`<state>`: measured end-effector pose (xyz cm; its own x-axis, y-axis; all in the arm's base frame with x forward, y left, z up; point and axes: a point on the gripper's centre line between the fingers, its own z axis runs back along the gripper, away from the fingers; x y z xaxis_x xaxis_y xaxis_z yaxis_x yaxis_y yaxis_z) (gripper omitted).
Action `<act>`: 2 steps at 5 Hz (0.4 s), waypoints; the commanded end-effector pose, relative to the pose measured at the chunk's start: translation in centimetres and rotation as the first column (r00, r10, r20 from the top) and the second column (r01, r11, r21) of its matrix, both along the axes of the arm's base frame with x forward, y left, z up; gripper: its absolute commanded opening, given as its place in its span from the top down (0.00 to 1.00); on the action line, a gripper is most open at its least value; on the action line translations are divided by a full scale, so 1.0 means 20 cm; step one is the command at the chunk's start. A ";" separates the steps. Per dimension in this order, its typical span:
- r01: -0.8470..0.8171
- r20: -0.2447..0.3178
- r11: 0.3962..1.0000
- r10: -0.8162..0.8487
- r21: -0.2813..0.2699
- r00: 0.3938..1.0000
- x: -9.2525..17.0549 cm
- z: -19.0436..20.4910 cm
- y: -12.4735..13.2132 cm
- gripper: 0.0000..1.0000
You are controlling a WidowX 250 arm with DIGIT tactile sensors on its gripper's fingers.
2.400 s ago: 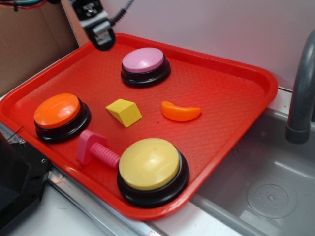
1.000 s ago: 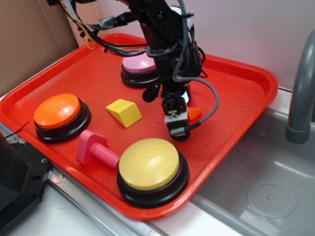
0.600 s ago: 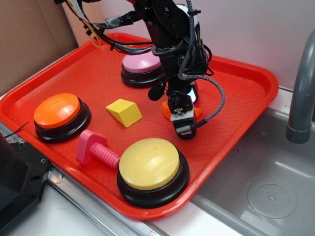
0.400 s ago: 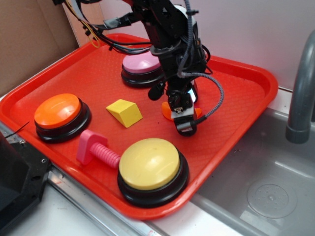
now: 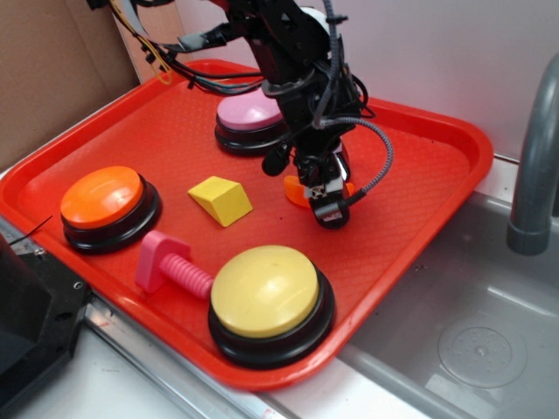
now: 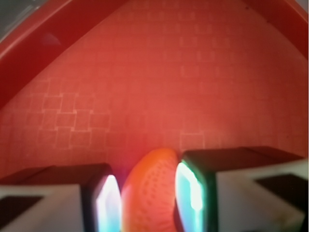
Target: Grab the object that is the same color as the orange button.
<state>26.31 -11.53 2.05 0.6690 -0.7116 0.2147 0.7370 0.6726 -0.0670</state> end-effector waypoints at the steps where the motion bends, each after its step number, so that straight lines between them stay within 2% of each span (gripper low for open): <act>1: -0.023 -0.036 0.999 0.024 0.033 0.999 -0.06 -0.02 -0.01 1.00; 2: -0.051 -0.055 0.997 0.054 0.057 0.997 -0.05 0.01 0.00 1.00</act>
